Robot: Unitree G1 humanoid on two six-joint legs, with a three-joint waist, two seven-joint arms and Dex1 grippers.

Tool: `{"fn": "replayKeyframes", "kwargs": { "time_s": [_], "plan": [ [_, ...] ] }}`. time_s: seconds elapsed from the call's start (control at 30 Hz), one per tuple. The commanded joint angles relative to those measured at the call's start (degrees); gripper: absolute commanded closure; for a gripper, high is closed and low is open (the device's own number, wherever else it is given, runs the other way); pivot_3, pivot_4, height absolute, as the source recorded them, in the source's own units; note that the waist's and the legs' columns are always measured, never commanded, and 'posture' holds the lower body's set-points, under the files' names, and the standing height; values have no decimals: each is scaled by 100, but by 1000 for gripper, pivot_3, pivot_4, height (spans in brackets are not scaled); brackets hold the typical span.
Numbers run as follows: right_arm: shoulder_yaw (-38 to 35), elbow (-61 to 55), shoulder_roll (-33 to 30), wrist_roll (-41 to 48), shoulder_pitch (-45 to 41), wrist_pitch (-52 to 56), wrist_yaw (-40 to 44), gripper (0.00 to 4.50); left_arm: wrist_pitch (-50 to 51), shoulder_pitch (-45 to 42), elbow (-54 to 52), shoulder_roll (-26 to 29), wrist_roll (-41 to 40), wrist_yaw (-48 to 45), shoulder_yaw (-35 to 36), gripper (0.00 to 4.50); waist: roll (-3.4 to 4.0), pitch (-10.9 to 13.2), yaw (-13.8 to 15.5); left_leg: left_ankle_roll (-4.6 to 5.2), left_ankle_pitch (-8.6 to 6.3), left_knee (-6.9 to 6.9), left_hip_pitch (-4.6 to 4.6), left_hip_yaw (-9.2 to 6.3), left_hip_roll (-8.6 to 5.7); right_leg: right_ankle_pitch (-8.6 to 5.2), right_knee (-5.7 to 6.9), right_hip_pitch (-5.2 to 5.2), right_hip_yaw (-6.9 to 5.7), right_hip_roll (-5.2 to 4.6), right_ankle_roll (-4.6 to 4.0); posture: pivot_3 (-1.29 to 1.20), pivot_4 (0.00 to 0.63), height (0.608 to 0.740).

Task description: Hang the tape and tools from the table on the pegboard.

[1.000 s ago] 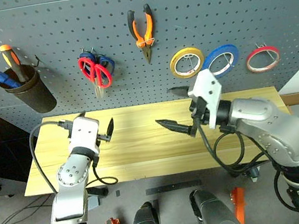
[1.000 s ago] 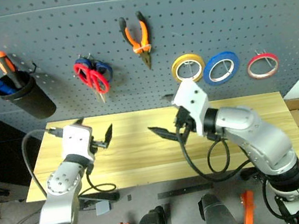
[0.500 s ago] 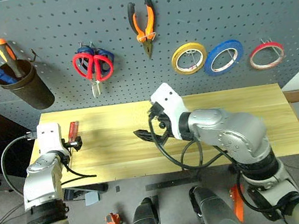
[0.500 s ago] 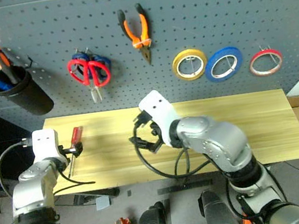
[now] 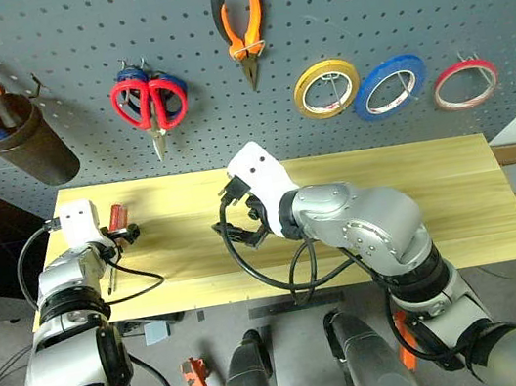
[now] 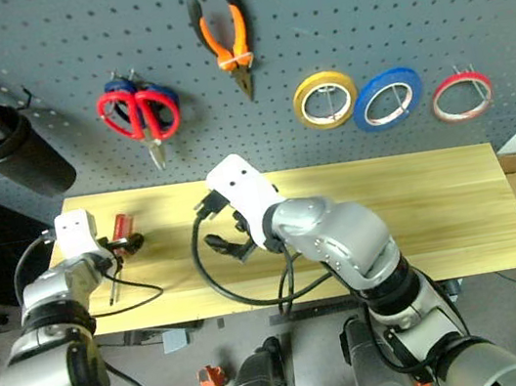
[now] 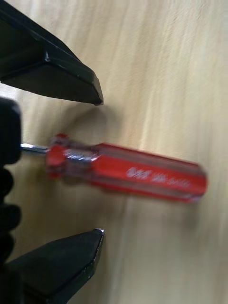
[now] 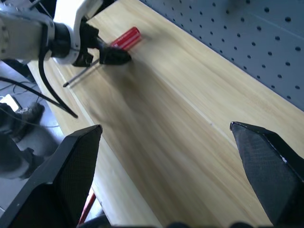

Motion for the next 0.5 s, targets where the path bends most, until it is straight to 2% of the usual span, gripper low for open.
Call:
{"fn": "replayKeyframes", "kwargs": {
  "time_s": [0.03,0.23,0.27,0.4,0.5],
  "plan": [
    [94,-313,13,-81,-133,-168,27,0,-174,88,294,173,86,29,-72,1220,0,0,-22,0,0,0,0,0,1,0,-1,0,1,0,0,-174,417,740],
    [106,-214,-85,-253,-268,-416,86,0,-58,500,26,174,-39,-143,-60,3419,0,-1,-104,0,0,2,1,-2,6,0,3,1,1,0,0,-169,387,740],
    [106,-195,-113,-273,-296,-467,103,0,-9,625,-134,159,-81,-176,-39,3673,0,-2,-117,0,0,2,2,-3,9,0,4,1,2,-1,0,-169,383,740],
    [75,-162,-183,-313,-353,-626,224,0,93,1316,-1317,-61,-371,-191,141,3723,1,-5,-140,-1,0,1,3,0,45,1,3,0,5,-1,-1,-164,363,740],
    [-38,-327,-345,-231,-355,-678,455,0,221,2325,-3246,-438,-642,-91,248,3723,0,-6,-127,-4,-1,0,3,-1,56,3,3,-1,8,-13,-4,-158,354,740]
  ]
}}
